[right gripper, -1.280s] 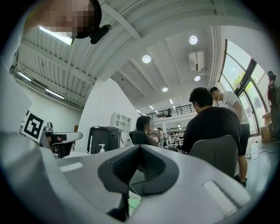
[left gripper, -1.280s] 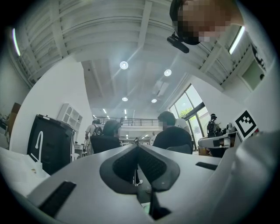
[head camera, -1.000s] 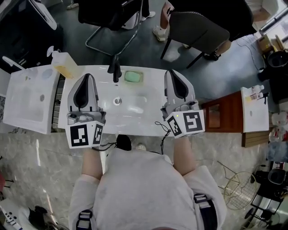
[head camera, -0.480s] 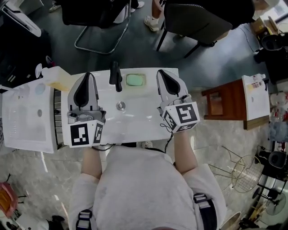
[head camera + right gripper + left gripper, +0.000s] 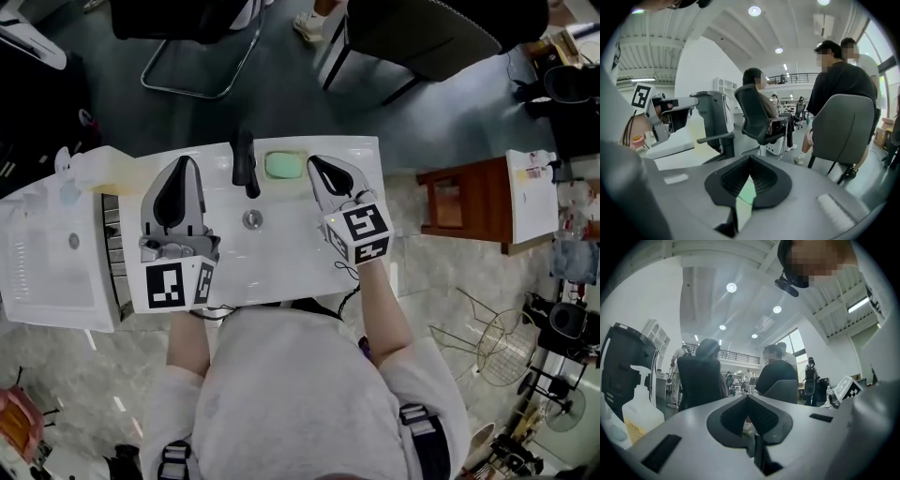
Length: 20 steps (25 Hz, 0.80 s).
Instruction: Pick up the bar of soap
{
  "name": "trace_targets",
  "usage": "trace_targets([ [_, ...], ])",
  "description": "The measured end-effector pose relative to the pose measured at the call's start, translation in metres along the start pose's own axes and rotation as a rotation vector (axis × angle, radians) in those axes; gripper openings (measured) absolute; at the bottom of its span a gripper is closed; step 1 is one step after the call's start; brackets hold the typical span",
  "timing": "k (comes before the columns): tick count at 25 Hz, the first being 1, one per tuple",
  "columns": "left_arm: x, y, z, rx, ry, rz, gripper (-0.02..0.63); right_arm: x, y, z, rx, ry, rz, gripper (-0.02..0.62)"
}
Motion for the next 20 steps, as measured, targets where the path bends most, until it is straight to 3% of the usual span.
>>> trace_targets([
  [8,-0.015,-0.002,0.019,-0.038,0.028,0.001,0.008,-0.011,-0.051,0.036,-0.244,0.138,-0.089,0.067],
  [20,-0.035,-0.002,0.029,-0.065,0.042,-0.017,0.008,-0.013,-0.101,0.065,-0.475,0.266,-0.198,0.201],
])
Point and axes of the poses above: the fingertips, and each gripper's own axes: y backward along the fingers, x to its right, z out of its underside, the point moved 5 cm from there along y, backward along the fingers, and after that the axes turned 8 degrees about -x, right-handed, at the moved point
